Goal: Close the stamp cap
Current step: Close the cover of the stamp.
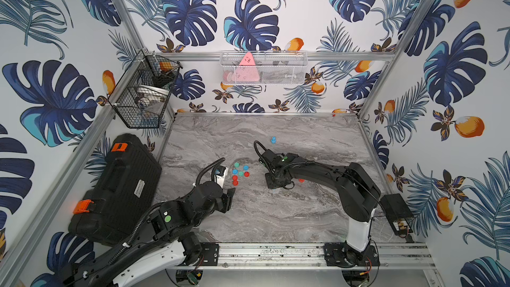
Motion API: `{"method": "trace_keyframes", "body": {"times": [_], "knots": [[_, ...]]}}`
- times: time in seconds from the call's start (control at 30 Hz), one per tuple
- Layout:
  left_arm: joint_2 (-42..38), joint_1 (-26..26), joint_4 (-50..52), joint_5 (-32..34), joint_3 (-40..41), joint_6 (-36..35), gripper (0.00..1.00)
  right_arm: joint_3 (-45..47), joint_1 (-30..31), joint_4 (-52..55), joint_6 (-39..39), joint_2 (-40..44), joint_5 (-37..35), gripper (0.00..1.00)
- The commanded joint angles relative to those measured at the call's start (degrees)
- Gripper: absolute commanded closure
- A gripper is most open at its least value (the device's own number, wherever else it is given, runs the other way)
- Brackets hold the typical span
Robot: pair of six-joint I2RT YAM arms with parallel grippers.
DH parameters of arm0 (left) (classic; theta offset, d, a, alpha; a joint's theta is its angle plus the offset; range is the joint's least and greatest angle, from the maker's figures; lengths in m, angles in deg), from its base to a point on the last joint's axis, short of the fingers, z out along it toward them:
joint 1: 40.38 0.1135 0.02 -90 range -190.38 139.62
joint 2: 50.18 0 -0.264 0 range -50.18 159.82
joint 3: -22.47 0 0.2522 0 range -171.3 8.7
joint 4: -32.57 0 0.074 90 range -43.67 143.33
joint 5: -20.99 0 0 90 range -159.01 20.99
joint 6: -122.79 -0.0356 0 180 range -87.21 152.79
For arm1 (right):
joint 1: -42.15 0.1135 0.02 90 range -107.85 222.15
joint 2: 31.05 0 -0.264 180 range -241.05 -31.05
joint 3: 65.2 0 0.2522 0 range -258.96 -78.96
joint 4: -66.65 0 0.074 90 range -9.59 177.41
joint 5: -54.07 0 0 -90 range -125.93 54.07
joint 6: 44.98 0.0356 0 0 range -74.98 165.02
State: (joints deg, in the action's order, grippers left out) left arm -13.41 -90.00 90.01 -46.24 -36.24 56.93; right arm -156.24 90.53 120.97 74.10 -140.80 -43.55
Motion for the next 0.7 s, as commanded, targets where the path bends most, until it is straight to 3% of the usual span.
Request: {"method": "trace_keyframes", "body": {"times": [0.0,0.67], "knots": [[-0.12,0.06,0.15,1.14,-0.14,0.73,0.35,0.28,0.05,-0.15,0.68,0.34,-0.62,0.89],[-0.25,0.06,0.19,1.44,-0.19,0.85,0.35,0.66,1.89,-0.68,1.90,-3.06,-2.42,0.89]]}}
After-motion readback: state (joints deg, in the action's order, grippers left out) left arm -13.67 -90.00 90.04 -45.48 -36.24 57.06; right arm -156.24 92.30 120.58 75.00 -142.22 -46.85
